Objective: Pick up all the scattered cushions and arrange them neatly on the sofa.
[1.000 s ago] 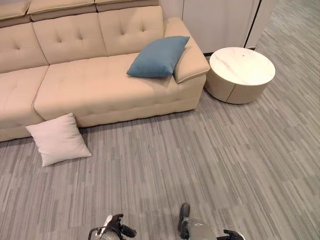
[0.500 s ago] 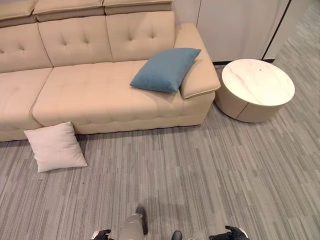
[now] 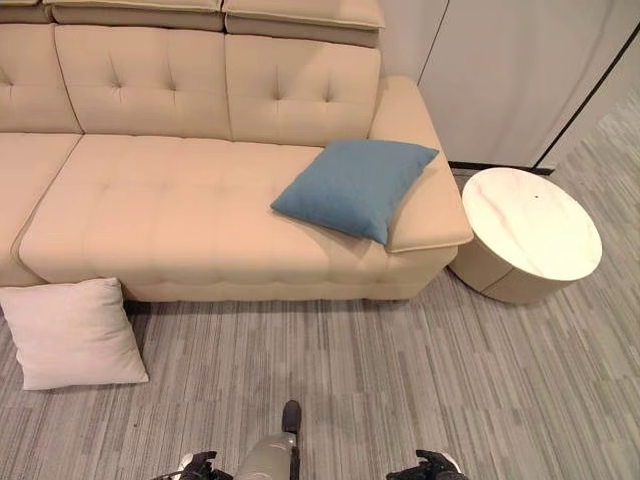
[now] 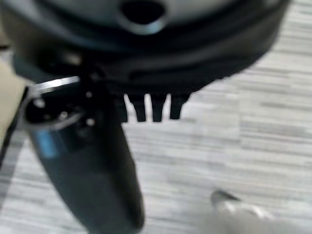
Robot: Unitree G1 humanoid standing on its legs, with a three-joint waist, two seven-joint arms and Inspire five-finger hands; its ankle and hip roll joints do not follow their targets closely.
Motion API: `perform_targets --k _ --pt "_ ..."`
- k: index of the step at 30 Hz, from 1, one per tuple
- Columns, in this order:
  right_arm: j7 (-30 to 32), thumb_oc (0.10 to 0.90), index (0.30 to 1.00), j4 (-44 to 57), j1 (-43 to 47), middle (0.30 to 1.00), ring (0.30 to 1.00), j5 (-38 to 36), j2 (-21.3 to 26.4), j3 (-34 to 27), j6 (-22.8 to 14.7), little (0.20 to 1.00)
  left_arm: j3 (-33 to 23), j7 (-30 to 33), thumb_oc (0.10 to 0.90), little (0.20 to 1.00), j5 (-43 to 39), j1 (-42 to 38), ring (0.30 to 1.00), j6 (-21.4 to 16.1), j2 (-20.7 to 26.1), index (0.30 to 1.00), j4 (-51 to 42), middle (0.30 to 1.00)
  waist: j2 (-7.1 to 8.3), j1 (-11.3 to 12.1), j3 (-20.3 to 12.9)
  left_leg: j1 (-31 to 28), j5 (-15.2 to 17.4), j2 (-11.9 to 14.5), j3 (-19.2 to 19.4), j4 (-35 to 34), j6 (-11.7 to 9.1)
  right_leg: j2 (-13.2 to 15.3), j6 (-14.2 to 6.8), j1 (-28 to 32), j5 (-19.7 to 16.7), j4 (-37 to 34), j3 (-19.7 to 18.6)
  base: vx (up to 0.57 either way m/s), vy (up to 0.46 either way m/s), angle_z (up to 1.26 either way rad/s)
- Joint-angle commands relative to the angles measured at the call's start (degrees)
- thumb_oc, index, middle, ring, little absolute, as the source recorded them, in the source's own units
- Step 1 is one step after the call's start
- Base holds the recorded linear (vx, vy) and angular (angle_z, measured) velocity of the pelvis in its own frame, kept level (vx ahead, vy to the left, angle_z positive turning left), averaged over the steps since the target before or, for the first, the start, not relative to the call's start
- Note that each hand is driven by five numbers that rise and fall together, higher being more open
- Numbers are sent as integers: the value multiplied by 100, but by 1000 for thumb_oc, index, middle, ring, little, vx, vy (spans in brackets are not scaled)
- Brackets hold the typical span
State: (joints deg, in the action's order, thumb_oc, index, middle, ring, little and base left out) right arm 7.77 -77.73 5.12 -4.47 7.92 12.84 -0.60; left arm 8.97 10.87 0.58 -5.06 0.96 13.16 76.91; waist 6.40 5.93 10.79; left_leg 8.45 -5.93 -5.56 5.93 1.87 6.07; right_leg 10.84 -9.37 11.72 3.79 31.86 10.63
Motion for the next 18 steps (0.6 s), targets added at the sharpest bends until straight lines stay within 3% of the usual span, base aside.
perform_targets --k 1,2,3,4,7,10,11,13,16,18 --pt "109 800 900 301 -272 900 900 54 433 20 127 900 213 167 800 900 -24 140 900 12 81 900 -162 900 -311 -32 -90 -46 80 251 -375 -207 -148 236 116 -783 -1588 663 43 360 335 17" --pt "140 800 900 355 -273 900 900 57 445 1 120 900 269 164 800 900 -24 76 900 -1 105 900 -199 900 -409 -132 -27 -273 160 270 -459 -304 -107 321 181 -1064 -1470 1066 158 395 186 28" --pt "187 800 900 393 -227 900 900 108 477 14 76 900 433 141 800 900 98 -25 900 -29 159 900 -226 900 -548 -304 111 -650 347 311 -525 -393 -99 475 323 -1555 -889 1041 481 395 183 32" --pt "187 800 900 393 -225 900 900 108 476 14 75 900 432 141 800 900 99 -27 900 -29 159 900 -225 900 -540 -310 125 -664 347 304 -529 -395 -101 485 325 -1542 -876 1051 486 396 96 41" --pt "195 800 900 434 -129 900 900 120 478 39 4 900 562 92 800 900 213 -110 900 -67 194 900 -208 900 -627 -533 299 -1060 574 319 -636 -385 -178 305 415 -1901 -483 -16 795 312 -22 26" --pt "198 800 900 457 -80 900 900 44 481 -2 20 900 590 72 800 900 278 -134 900 -79 172 900 -136 900 -526 -776 393 -1462 842 210 -920 -397 -292 -143 307 -2228 -751 -1848 426 376 -130 46" --pt "190 800 900 443 -72 900 900 37 491 -15 52 900 590 51 800 900 311 -145 900 -80 155 900 -105 900 -487 -852 418 -1591 952 188 -965 -398 -347 -155 185 -2318 -936 -2379 367 377 -116 61" --pt "195 800 900 416 -89 900 900 114 503 -1 72 900 605 19 800 900 488 -89 900 -75 111 900 -10 900 -473 -920 440 -1812 1189 178 -996 -340 -423 -151 63 -2433 -1072 -3024 596 396 -110 53" --pt "176 800 900 364 -146 900 900 240 540 -9 86 900 610 -27 800 900 720 37 900 -70 69 900 127 900 -466 -975 387 -2014 1377 174 -1005 -285 -469 -186 7 -2468 -1133 -3205 779 393 -134 21" --pt "192 800 900 357 -269 900 900 251 590 -40 37 900 630 -77 800 900 851 210 900 -68 -20 900 223 900 -480 -1019 126 -2307 1642 214 -1144 -360 -529 -317 156 -2207 -1154 -3147 486 462 -191 14"
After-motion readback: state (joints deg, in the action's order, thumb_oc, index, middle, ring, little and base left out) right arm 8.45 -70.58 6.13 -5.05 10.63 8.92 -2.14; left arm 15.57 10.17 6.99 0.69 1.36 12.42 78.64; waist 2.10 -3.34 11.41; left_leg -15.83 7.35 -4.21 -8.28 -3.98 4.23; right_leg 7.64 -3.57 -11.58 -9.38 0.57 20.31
